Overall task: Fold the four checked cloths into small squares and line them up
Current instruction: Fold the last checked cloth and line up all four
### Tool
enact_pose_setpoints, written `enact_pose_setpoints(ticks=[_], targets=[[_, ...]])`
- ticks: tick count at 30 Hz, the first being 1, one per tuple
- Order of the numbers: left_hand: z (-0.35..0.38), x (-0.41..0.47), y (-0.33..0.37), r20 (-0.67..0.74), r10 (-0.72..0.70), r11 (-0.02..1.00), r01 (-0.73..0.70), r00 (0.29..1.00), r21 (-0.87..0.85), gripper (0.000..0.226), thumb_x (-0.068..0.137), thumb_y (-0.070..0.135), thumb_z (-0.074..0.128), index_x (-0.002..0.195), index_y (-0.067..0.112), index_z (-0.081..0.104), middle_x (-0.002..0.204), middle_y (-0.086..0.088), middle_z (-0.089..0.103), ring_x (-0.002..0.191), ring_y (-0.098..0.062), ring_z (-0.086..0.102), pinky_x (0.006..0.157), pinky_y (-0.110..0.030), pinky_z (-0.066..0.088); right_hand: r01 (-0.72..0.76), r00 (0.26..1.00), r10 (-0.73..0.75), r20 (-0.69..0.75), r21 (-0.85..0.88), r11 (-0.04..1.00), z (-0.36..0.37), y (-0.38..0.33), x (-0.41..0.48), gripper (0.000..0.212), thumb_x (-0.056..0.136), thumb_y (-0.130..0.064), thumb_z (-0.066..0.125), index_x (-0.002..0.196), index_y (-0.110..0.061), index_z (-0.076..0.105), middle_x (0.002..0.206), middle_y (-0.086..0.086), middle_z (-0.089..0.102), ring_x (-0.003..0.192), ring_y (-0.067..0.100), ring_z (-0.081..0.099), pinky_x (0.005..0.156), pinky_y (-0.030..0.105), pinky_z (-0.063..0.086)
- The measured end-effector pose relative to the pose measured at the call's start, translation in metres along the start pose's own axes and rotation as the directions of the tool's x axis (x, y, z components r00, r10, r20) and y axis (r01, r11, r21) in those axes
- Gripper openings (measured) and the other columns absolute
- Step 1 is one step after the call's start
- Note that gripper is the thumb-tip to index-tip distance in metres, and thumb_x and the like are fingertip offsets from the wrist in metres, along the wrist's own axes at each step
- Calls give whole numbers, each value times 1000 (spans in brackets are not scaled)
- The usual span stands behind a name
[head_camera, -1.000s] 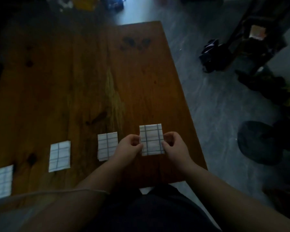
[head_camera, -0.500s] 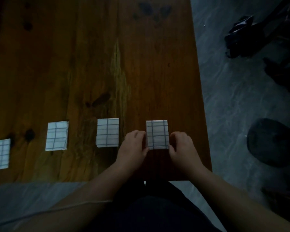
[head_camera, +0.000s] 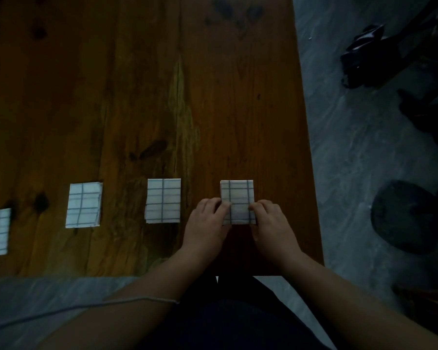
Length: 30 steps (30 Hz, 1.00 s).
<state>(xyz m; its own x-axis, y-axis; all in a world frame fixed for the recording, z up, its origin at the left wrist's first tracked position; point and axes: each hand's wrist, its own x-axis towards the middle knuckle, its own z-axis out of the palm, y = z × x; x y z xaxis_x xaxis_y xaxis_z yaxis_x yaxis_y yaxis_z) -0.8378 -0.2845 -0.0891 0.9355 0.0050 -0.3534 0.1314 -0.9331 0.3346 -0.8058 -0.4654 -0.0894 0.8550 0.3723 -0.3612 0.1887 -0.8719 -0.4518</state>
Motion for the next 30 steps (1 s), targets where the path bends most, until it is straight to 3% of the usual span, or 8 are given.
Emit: enact_pose_setpoints(ticks=[6,14,21,30], targets=[[-6,7,-5,-29,7,1000,-7,1000,6,53,94,35,60,143,31,42,144,4,45,135,-18,36,111,-39,39,0,1000,0,3,15,1000,-1,-4,9,44,96,-27,55,139,-24,44,142,0,43,126,16,40,106,34,42],[-6,6,-5,-30,13,1000,-13,999,7,51,95,34,58,144,31,41,147,5,43,137,-17,34,113,-38,36,-1,1000,1,-5,-19,1000,0,-3,8,43,98,-31,50,139,-24,44,141,0,45,123,17,43,103,34,44],[-18,-7,-11,-40,-13,1000,12,999,-23,59,95,31,61,148,32,36,152,6,38,141,-16,31,115,-38,32,-10,999,10,-48,2,1000,-2,-21,3,52,95,-33,59,142,-25,40,142,-1,42,127,16,40,107,34,42],[-49,-46,-119,-144,-162,984,149,976,-98,41,91,28,66,129,25,51,136,2,47,131,-15,40,110,-32,40,99,994,-103,32,96,990,39,-125,17,55,96,-30,58,146,-31,35,149,-3,37,134,14,38,109,37,43]])
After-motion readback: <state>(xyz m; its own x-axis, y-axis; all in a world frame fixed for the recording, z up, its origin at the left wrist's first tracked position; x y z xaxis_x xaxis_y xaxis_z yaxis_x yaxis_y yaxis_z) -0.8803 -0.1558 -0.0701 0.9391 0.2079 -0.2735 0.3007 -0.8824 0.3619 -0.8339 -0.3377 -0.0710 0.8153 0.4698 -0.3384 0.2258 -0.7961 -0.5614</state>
